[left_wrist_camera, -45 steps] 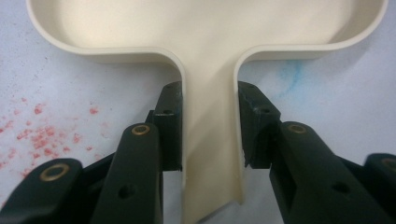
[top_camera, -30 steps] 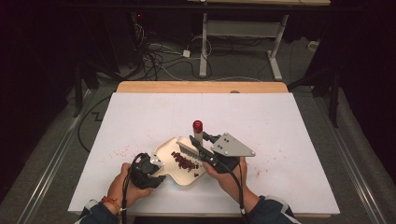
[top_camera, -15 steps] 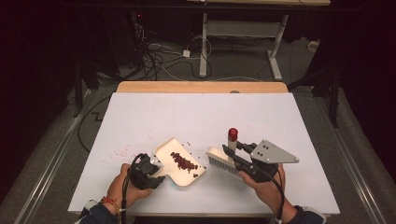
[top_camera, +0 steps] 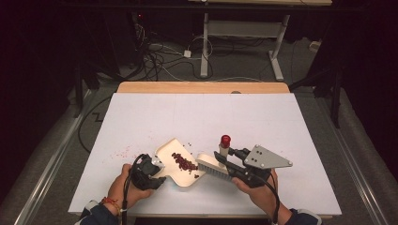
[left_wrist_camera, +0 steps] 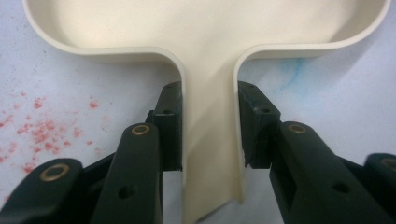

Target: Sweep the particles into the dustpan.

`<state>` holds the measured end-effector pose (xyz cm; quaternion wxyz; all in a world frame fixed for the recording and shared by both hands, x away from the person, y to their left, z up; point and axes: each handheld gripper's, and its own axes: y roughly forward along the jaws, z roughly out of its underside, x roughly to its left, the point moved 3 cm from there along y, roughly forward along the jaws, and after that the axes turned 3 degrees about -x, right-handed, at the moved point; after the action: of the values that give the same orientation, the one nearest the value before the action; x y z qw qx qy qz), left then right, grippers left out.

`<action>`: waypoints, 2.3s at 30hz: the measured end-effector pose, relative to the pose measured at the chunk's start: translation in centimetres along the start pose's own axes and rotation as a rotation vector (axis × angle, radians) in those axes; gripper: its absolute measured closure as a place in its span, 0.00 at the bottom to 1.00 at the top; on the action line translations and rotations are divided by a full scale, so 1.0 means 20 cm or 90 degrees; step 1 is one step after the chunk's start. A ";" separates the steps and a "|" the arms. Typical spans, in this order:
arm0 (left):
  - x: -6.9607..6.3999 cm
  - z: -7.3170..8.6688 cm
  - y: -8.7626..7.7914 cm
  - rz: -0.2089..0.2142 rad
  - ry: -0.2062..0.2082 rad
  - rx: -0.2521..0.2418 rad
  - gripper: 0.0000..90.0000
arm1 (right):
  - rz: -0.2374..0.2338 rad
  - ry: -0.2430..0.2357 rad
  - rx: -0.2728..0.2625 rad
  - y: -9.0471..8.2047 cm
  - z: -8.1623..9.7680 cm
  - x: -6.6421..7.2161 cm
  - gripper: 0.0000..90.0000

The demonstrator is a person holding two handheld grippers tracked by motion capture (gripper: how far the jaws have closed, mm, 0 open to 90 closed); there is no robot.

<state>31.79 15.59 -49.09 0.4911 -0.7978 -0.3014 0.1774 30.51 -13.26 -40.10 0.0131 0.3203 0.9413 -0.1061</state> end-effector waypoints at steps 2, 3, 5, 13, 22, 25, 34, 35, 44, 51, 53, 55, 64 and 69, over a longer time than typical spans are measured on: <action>0.00 0.00 -0.01 0.000 0.000 0.000 0.71 | 0.012 -0.008 -0.005 -0.01 -0.01 -0.01 0.78; 0.00 0.00 -0.01 -0.001 0.002 0.003 0.71 | 0.018 -0.013 -0.006 -0.02 -0.01 -0.01 0.78; 0.01 0.01 -0.01 -0.001 0.005 0.005 0.71 | 0.028 -0.014 -0.010 -0.04 -0.02 -0.03 0.78; 0.01 0.01 -0.01 -0.003 0.004 0.008 0.71 | 0.083 -0.031 -0.003 -0.02 -0.01 -0.08 0.78; 0.00 0.00 0.00 -0.003 0.001 0.006 0.71 | 0.068 -0.050 0.008 0.13 0.03 0.04 0.78; 0.00 0.00 0.00 -0.002 0.000 0.007 0.71 | 0.052 -0.064 0.007 0.17 0.02 0.10 0.78; 0.00 0.01 0.00 -0.001 0.000 0.005 0.71 | 0.029 -0.052 -0.017 0.17 -0.02 0.13 0.78; 0.00 0.01 0.00 -0.001 -0.002 0.003 0.71 | 0.030 -0.051 -0.020 0.16 -0.03 0.13 0.78; 0.00 0.02 -0.01 0.000 0.000 0.008 0.71 | 0.074 -0.069 -0.032 0.06 -0.06 0.07 0.78; 0.01 0.02 -0.01 0.001 -0.003 0.009 0.71 | 0.116 -0.054 -0.005 0.08 -0.02 -0.04 0.78; 0.01 0.02 -0.01 0.004 -0.006 0.010 0.71 | 0.127 -0.065 -0.010 0.11 -0.01 -0.06 0.78; 0.01 0.02 0.00 0.006 -0.008 0.011 0.71 | 0.143 -0.060 -0.022 0.15 0.00 -0.11 0.78; 0.02 0.02 0.00 0.016 -0.018 0.009 0.71 | 0.145 -0.046 -0.047 0.41 -0.03 -0.22 0.78; 0.02 0.03 0.00 0.020 -0.021 0.007 0.71 | 0.126 -0.031 -0.040 0.52 0.00 -0.20 0.78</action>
<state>31.84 16.29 -49.28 0.4876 -0.7968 -0.2956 0.2000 40.08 -7.65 -41.75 0.0565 0.4083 0.9074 -0.0822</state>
